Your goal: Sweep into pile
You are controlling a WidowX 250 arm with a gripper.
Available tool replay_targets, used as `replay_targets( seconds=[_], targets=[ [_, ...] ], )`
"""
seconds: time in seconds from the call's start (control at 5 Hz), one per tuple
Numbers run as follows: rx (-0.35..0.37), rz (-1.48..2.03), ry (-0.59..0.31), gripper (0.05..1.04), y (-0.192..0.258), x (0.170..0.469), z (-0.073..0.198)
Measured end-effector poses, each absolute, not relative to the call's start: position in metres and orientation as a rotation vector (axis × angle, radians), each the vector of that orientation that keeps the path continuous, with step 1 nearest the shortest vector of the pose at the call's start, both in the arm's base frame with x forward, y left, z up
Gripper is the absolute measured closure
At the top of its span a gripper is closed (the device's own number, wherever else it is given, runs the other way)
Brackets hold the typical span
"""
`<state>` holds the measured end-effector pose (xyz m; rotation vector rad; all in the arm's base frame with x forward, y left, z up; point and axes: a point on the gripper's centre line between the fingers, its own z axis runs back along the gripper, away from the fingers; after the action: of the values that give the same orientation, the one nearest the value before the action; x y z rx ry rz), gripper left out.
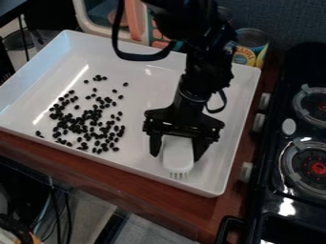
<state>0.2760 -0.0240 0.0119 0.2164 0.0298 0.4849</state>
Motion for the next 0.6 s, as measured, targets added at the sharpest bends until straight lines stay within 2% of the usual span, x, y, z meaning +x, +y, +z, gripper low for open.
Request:
replay_targets(
  seconds=[0.2, 0.6],
  targets=[
    [0.212, 0.480, 0.027, 0.322, -0.0225, 0.2760, 0.0107],
    [0.155, 0.416, 0.015, 0.324, -0.0166, 0.2768, 0.0103]
  ],
)
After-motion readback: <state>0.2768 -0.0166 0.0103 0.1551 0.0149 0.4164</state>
